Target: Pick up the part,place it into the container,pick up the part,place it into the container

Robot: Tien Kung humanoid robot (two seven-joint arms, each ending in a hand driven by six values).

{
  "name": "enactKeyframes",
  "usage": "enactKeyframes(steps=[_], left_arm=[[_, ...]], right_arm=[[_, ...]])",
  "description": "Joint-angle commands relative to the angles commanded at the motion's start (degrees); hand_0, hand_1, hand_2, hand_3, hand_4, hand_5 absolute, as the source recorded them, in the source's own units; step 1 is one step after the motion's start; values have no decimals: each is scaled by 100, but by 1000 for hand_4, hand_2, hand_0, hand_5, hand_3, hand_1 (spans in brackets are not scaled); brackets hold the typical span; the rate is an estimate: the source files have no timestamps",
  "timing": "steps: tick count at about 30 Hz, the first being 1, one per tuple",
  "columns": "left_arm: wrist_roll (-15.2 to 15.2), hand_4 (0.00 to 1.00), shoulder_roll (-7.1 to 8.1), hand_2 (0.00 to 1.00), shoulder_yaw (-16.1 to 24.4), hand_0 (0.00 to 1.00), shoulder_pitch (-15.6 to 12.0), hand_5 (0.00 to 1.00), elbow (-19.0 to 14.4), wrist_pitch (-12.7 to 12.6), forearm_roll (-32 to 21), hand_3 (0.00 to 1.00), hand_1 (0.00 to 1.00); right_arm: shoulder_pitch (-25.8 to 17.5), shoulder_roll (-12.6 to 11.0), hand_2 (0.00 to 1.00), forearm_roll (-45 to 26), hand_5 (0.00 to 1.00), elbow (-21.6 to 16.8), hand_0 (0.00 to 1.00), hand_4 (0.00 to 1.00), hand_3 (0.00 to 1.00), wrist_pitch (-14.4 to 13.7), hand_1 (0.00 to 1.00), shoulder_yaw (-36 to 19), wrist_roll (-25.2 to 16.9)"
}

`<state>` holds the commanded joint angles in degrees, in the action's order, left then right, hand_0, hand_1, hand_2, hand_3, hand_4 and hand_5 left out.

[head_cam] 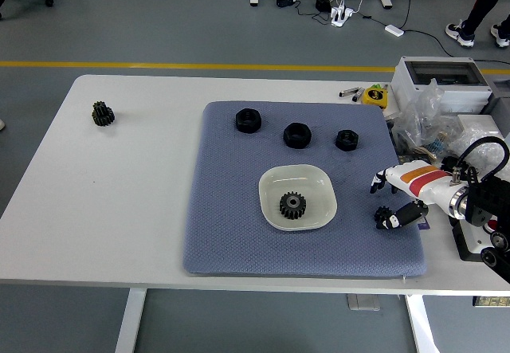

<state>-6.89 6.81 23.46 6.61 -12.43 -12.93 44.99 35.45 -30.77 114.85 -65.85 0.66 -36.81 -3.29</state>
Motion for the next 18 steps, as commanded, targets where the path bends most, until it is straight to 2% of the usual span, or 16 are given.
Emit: enactKeyframes(steps=[1,6,7,12,13,18], left_arm=[[-2,592,-1,623,4,651,-1,499,0,2,6,555,646],[-1,592,-5,623,13,651,-6,499,1,4,16,555,646],[1,593,-7,624,8,651,-7,499,2,3,13,555,647],[0,593,-10,624,13,651,-12,499,3,4,22,555,647],[-1,593,-11,623,16,651,-12,499,3,4,27,555,645],[1,593,-12,623,14,651,-12,499,3,3,21,555,645]], right_arm=[[-11,3,590,7,303,5,356,804,559,-18,494,-2,-7],[-66,9,590,64,303,-5,356,804,559,-111,494,-5,-50],[-72,11,557,75,294,-6,338,758,535,-127,482,-3,-57],[-85,20,557,122,294,-12,338,758,535,-159,482,-6,-82],[-86,20,529,129,289,-16,359,737,518,-159,464,-8,-84],[-86,13,529,159,289,-25,359,737,518,-72,464,-21,-71]])
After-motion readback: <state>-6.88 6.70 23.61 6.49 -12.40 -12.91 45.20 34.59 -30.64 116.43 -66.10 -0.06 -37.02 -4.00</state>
